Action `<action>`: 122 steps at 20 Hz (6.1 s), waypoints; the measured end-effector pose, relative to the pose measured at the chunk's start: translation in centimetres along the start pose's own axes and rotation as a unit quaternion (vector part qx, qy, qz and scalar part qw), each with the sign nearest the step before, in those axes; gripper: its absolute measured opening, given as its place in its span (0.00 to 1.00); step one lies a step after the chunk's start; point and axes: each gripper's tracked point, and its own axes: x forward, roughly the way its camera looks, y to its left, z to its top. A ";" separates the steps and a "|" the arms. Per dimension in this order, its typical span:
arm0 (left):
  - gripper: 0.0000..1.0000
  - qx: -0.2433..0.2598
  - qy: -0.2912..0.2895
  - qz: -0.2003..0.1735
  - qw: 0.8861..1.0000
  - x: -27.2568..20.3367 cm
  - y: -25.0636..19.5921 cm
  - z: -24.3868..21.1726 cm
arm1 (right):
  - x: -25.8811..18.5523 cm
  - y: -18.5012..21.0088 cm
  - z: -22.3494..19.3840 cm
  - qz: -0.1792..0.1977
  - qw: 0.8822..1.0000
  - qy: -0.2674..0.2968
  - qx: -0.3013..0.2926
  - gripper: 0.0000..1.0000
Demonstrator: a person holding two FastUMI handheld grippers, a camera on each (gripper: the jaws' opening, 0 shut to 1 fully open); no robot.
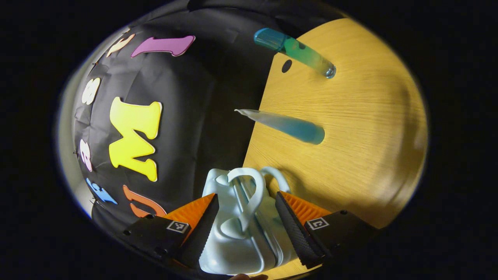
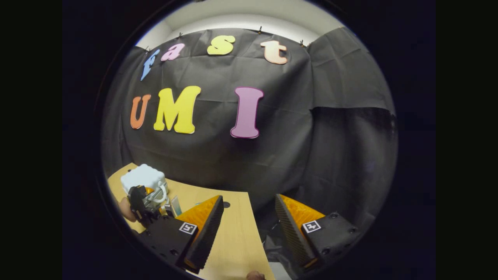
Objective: First open the suitcase, pack the skin care products into it, and then close the suitcase.
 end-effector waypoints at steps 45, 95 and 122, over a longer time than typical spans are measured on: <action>0.03 -0.548 -0.010 -0.002 0.836 -0.1 21.5 -42.2 | -7.7 23.3 6.0 -0.023 0.999 0.019 0.013 0.80; 0.99 -0.582 -0.137 -0.219 0.771 -7.3 1.9 6.7 | -1.0 7.3 -3.3 0.039 0.997 0.053 -0.028 0.79; 0.40 -0.595 -0.113 -0.227 0.763 -9.9 6.0 6.3 | 12.9 14.5 -15.7 0.092 0.984 0.141 0.051 0.79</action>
